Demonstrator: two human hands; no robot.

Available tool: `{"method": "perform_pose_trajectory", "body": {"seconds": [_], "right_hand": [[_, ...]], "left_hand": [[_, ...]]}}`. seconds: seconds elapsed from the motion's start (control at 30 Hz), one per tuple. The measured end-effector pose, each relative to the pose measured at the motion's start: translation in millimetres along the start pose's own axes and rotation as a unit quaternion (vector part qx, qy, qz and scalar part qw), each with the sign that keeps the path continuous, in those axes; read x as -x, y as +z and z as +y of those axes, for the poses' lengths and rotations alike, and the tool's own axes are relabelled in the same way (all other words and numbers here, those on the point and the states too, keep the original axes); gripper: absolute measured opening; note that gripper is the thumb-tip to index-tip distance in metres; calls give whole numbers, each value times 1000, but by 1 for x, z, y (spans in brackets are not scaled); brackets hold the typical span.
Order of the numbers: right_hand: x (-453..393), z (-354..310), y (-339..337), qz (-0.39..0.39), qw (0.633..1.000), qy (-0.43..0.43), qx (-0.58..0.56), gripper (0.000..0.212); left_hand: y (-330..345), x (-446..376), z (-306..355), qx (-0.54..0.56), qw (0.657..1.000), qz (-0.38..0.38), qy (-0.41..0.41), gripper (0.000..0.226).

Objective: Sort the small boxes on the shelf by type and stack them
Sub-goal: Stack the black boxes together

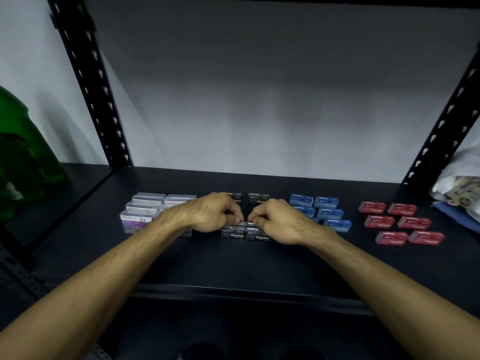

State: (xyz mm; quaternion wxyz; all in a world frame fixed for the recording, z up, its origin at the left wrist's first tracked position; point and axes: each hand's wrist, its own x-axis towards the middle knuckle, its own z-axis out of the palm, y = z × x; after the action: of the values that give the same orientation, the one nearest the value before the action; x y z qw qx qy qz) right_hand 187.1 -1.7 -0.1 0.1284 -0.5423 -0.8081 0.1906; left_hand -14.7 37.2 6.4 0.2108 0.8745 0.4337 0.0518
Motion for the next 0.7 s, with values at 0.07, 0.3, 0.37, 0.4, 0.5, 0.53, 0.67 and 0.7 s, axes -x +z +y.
{"method": "perform_pose_trajectory", "body": {"seconds": [0.07, 0.3, 0.37, 0.4, 0.5, 0.53, 0.67, 0.7], "right_hand": [[1, -1, 0, -2, 1000, 1, 2, 27], [5, -3, -3, -29, 999, 15, -23, 26], [6, -2, -3, -44, 999, 17, -10, 32], [6, -2, -3, -49, 999, 15, 0, 34], [5, -2, 0, -46, 999, 4, 20, 29], [5, -2, 1, -42, 999, -1, 25, 28], [5, -3, 2, -36, 999, -8, 29, 26], [5, -3, 3, -35, 999, -9, 29, 26]], "left_hand": [[0, 1, 0, 1, 1000, 2, -1, 18], [-2, 3, 2, 16, 1000, -10, -12, 17], [-3, 4, 4, 12, 999, -26, -15, 21], [-3, 4, 5, 8, 999, -34, -18, 24], [-2, 4, 7, -18, 998, -48, -33, 30], [-2, 4, 8, -27, 998, -48, -34, 29], [-2, 5, 9, -33, 998, -44, -35, 28], [-2, 5, 9, -32, 998, -44, -36, 28]]}}
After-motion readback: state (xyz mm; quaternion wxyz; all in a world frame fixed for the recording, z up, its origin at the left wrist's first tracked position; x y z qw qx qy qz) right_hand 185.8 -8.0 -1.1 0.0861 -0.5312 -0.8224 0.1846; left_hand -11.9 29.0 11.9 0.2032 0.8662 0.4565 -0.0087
